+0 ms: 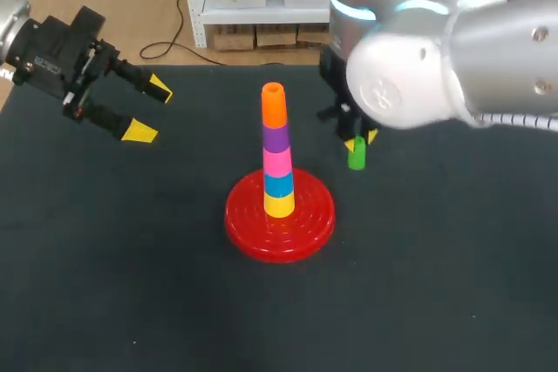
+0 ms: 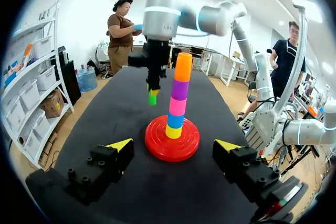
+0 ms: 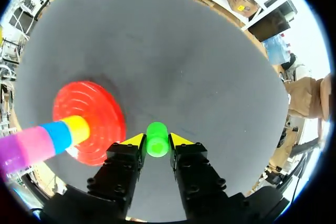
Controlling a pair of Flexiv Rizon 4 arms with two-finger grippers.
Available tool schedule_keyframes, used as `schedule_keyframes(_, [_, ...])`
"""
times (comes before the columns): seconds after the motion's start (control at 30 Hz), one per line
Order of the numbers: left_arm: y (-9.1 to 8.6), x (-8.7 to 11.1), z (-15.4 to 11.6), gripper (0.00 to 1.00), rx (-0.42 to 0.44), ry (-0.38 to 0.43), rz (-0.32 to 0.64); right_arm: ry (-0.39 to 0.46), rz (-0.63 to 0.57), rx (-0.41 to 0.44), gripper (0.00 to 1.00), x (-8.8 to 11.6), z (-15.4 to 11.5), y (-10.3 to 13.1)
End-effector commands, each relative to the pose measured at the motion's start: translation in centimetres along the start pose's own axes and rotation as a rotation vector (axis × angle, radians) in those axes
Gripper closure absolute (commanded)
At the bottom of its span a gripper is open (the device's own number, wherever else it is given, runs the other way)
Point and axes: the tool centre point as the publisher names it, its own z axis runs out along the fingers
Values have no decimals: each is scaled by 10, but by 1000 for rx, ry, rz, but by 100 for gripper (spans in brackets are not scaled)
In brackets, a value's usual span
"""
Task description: Pick up and stack the cylinders on the red base in this order: pink,purple,orange,green
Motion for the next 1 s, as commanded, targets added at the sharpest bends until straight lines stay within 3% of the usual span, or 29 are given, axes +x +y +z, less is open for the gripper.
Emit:
schedule_keyframes(0.03, [1, 1, 0, 0, 2, -1, 1, -6, 3, -5, 100, 1, -54, 3])
schedule_keyframes(0.33, [1, 1, 0, 0, 2, -1, 1, -60, -41, 4, 100, 9, -146, 22])
schedule_keyframes(0.57, [1, 1, 0, 0, 2, -1, 1, -56, -97, 8, 100, 19, -200, 41])
schedule_keyframes(0.8, [1, 1, 0, 0, 2, -1, 1, -83, -137, 5, 100, 25, -227, 62])
schedule_keyframes(1.0, [1, 1, 0, 0, 2, -1, 1, -89, -197, 9, 100, 23, -230, 88])
